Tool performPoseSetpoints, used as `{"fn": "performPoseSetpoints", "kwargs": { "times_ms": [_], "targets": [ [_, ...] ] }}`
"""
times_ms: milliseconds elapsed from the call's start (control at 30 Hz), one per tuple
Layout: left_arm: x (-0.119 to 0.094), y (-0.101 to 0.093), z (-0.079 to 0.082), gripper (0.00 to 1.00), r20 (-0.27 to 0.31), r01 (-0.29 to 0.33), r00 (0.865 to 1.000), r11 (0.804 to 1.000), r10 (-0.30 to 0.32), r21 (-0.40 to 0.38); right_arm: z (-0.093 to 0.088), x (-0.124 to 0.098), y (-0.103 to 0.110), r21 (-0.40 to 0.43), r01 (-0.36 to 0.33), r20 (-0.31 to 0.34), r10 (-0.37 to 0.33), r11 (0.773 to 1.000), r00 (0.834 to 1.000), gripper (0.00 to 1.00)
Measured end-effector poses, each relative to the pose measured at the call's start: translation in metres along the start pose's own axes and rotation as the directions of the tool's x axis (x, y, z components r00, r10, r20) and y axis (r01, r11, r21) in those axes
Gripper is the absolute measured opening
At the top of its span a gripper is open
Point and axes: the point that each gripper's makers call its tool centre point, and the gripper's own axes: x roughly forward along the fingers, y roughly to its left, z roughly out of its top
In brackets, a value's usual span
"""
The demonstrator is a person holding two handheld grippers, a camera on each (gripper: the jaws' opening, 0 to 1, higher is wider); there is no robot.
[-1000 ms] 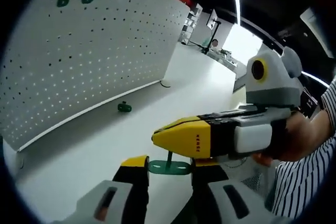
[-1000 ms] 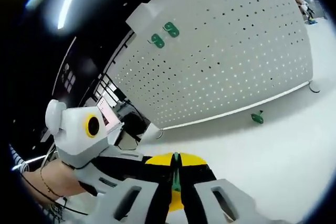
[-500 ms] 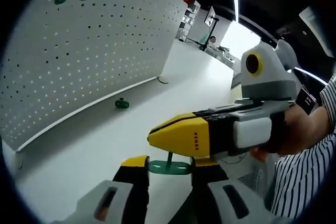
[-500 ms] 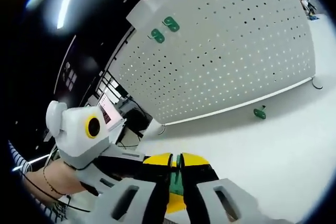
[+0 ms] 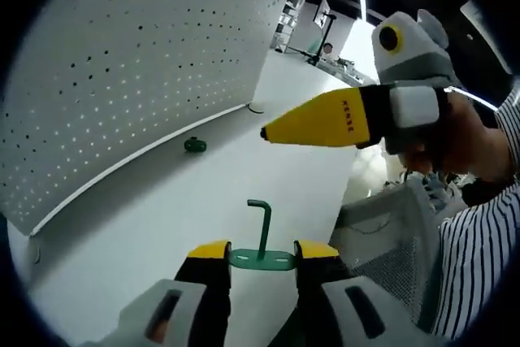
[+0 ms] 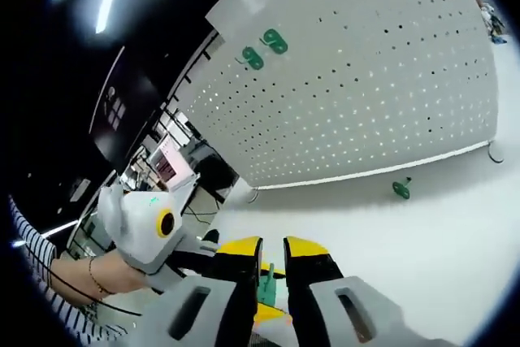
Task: Insert the hook assembly into the mounting plate slot until the hook locks in place.
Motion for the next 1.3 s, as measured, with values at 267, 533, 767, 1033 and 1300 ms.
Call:
{"fn": "performPoseSetpoints", "kwargs": {
  "times_ms": [267, 533, 767, 1033, 1300],
  "targets": [
    [-0.003, -0.004, -0.004, 0.3, 0.009, 0.038, 0.999, 0.997, -0.039, 0.066, -0.03, 0.01, 0.008, 0.071, -0.095, -0.267, 0.11, 0.993, 0.958, 0.08],
    [-0.002, -0.015, -0.007, 0.3, -0.006, 0.059, 0.998, 0.98, -0.059, 0.19, -0.055, 0.015, 0.017, 0.064, -0.123, -0.413, 0.138, 0.99, 0.9, 0.09],
    [-0.003, -0.024, -0.004, 0.3, -0.002, 0.067, 0.998, 0.963, -0.069, 0.263, -0.067, 0.016, 0.021, 0.112, -0.117, -0.461, 0.156, 0.987, 0.874, 0.09],
    [-0.001, -0.031, -0.005, 0.3, -0.002, 0.079, 0.997, 0.944, -0.082, 0.321, -0.08, 0.011, 0.022, 0.113, -0.112, -0.513, 0.154, 0.987, 0.845, 0.05],
    [0.0, -0.035, -0.006, 0.3, -0.01, 0.095, 0.995, 0.935, -0.098, 0.341, -0.088, 0.01, 0.022, 0.133, -0.11, -0.542, 0.165, 0.985, 0.824, 0.03]
  ]
}}
